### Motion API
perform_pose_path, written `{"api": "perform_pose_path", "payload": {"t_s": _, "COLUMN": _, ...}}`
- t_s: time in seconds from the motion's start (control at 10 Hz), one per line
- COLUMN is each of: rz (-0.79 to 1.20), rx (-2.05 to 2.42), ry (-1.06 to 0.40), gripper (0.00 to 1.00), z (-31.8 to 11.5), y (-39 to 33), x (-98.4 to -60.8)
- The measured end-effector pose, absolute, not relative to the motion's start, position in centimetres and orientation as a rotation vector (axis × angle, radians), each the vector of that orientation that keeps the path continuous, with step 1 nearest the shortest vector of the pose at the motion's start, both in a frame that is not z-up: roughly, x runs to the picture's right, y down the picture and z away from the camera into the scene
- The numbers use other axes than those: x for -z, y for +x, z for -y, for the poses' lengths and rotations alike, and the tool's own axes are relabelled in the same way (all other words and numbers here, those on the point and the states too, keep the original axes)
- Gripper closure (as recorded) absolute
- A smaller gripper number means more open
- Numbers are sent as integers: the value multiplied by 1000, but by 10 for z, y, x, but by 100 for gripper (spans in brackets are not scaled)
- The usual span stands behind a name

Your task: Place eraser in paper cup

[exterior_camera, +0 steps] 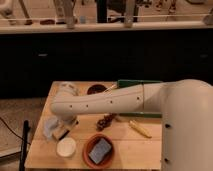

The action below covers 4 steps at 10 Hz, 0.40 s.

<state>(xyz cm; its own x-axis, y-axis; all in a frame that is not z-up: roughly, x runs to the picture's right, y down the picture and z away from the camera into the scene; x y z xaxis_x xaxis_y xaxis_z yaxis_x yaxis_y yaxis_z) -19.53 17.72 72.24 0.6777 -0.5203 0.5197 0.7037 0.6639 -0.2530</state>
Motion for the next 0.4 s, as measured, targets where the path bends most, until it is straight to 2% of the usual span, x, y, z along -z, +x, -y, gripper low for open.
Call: {"api": "perform_pose_path", "payload": {"t_s": 0.4, "rz": 491, "rx": 731, "ry": -455, "gripper": 97, "z": -172, "y": -205, "x": -716}}
